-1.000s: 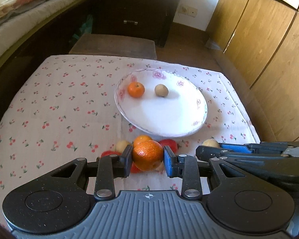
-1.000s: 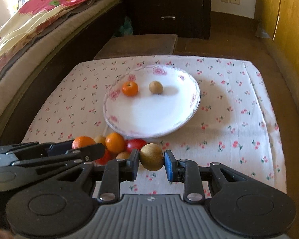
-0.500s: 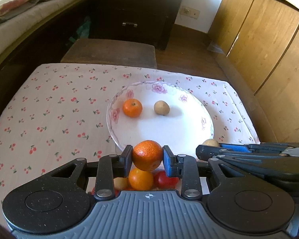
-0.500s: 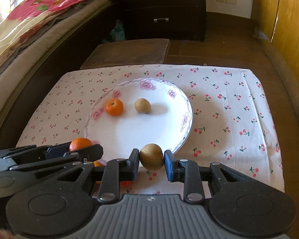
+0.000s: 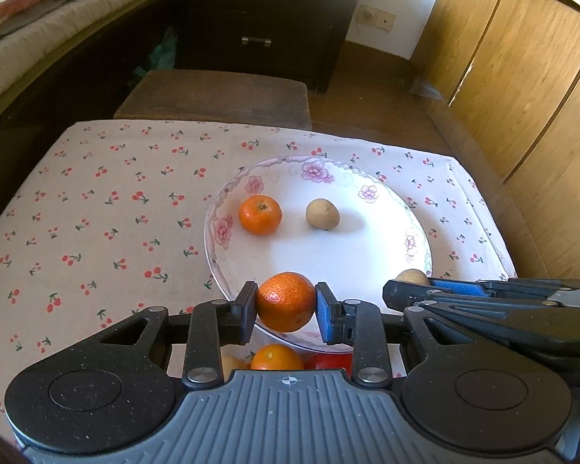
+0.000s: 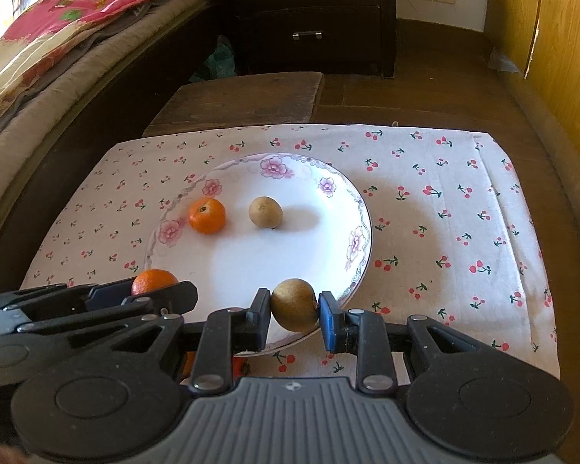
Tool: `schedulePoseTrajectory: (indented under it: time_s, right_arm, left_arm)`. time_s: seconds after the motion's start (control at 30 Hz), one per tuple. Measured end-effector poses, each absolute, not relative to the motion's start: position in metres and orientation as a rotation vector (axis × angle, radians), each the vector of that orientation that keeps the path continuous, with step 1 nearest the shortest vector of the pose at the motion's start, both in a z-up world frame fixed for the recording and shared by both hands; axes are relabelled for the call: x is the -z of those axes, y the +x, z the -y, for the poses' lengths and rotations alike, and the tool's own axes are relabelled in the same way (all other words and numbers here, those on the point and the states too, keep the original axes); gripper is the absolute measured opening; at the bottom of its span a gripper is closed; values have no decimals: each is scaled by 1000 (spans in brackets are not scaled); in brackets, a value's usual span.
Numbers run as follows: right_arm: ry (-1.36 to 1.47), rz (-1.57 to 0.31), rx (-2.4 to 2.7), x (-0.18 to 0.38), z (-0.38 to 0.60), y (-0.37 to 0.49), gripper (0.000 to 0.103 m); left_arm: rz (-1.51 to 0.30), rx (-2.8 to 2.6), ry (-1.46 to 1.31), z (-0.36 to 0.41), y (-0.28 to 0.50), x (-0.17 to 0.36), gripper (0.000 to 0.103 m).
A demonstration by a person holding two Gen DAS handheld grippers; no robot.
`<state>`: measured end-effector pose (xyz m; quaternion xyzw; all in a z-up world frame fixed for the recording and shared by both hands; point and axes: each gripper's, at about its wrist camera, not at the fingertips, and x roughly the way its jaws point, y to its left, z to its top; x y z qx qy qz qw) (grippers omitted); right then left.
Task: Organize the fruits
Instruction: 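Carry the tangerine in the left tool while the right tool carries the brown fruit over the bowl, then open the left tool to drop the tangerine while the right tool drops the brown fruit into the bowl, then move both tools back from the bowl toward the fruit pile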
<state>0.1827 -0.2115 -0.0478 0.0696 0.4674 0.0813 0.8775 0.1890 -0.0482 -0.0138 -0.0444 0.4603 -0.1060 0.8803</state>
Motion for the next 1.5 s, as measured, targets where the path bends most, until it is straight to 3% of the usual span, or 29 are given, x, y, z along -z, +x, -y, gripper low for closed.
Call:
schedulePoseTrajectory:
  time_s: [0.6,1.5]
  right_arm:
    - [135,-961,-164,51,209,185,30]
    - [159,-933,-156,41,212,182,30]
  left_arm:
    - [-958,204,-81,49,191,17,40]
    - [-932,198,-106,41,187,7,52]
